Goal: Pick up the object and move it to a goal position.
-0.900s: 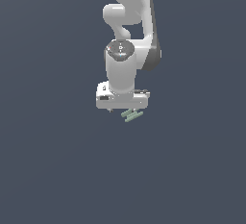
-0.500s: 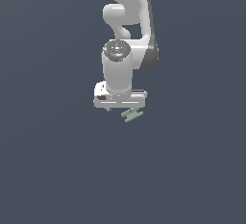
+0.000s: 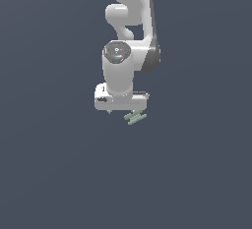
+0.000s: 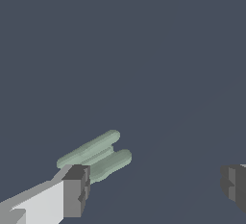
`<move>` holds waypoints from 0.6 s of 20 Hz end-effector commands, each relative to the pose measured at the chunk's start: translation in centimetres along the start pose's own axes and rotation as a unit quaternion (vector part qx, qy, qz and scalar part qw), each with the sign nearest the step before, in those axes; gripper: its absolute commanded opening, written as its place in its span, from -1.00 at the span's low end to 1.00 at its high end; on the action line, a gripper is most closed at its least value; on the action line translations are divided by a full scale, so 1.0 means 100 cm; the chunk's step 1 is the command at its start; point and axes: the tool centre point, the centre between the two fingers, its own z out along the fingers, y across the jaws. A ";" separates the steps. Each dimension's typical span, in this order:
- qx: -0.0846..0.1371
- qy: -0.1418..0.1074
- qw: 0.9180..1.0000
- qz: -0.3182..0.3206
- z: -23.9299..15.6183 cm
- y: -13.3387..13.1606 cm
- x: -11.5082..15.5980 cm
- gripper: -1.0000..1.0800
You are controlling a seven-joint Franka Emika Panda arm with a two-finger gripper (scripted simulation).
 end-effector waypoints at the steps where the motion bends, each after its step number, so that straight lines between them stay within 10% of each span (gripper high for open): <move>1: 0.000 0.000 1.000 0.007 0.002 -0.001 -0.001 0.92; 12: 0.001 0.004 0.996 0.086 0.017 -0.015 -0.007 0.92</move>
